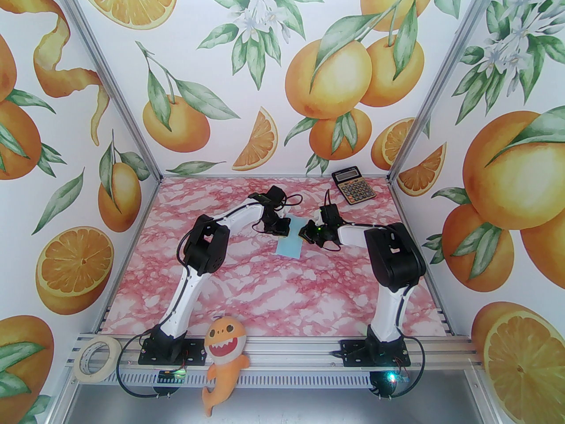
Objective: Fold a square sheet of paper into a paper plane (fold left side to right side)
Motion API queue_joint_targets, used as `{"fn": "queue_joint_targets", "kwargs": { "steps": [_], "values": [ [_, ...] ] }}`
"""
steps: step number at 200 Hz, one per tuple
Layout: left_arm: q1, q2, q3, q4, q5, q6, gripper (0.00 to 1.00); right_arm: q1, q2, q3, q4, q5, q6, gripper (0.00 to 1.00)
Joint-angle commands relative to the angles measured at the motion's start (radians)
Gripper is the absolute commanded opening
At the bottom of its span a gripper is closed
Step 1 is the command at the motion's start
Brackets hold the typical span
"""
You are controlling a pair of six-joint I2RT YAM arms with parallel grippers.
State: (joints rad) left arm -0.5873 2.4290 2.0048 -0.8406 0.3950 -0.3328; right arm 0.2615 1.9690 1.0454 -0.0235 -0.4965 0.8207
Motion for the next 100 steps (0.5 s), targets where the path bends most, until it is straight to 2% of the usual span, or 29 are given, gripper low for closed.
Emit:
{"fn": "queue_joint_targets", "kwargs": {
  "steps": [1, 54, 100],
  "values": [
    [0.008, 0.019, -0.027, -0.002, -0.005, 0.021, 0.02, 0.007, 0.047, -0.015, -0.082, 0.065, -0.018, 0.00],
    [0.018, -0.018, -0.080, 0.020, 0.015, 0.017, 0.01, 0.009, 0.044, -0.016, -0.085, 0.066, -0.020, 0.00],
    [0.044, -0.067, -0.033, 0.079, 0.126, -0.028, 0.05, 0.008, 0.044, -0.021, -0.083, 0.068, -0.022, 0.00]
  ]
}}
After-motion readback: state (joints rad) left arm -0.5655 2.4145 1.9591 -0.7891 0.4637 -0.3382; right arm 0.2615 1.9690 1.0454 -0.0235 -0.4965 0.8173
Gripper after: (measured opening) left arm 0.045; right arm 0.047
